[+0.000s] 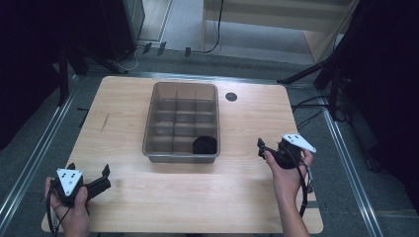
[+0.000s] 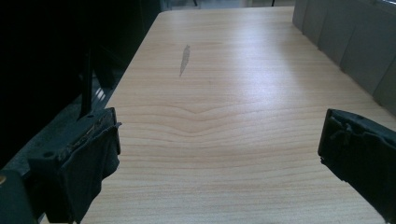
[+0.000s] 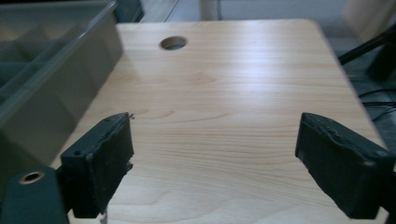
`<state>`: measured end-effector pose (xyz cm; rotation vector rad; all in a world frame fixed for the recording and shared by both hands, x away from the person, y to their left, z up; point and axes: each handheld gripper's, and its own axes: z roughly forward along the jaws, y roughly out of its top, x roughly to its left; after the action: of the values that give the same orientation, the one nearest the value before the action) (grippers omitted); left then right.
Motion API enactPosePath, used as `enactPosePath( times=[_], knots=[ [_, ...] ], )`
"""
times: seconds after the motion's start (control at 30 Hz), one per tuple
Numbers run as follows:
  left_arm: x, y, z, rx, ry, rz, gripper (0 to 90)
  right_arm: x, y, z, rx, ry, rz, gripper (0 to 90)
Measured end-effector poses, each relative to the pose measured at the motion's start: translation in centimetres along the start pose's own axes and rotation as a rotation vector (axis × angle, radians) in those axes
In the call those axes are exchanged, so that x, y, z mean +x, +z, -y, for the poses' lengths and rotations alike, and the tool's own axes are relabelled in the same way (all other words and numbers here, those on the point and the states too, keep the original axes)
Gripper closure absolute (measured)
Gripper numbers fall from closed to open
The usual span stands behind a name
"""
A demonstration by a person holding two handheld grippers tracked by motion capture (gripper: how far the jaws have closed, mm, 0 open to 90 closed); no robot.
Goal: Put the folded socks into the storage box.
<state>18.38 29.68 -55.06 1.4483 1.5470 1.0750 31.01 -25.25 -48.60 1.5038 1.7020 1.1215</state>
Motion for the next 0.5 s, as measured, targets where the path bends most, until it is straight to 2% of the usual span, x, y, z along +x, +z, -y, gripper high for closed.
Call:
enactPosePath(
  times=[0.13, 0.23, 0.33, 0.5],
  knots=[
    [0.0, 0.0, 0.0, -0.001, 0.001, -0.001, 0.0, -1.1, -1.1, 1.7, -0.085, 0.012, 0.033, 6.2],
    [0.0, 0.0, 0.0, 0.000, 0.002, -0.001, 0.0, -2.1, -2.0, 3.0, -0.117, 0.012, 0.033, 2.4],
    [-0.1, 0.0, 0.0, 0.001, 0.002, 0.000, 0.0, -3.2, -2.9, 4.3, -0.131, 0.007, 0.049, 0.5],
    [-0.1, 0.0, 0.0, 0.000, 0.005, -0.002, 0.0, -5.5, -4.6, 6.4, -0.133, 0.061, 0.083, 0.2]
  ],
)
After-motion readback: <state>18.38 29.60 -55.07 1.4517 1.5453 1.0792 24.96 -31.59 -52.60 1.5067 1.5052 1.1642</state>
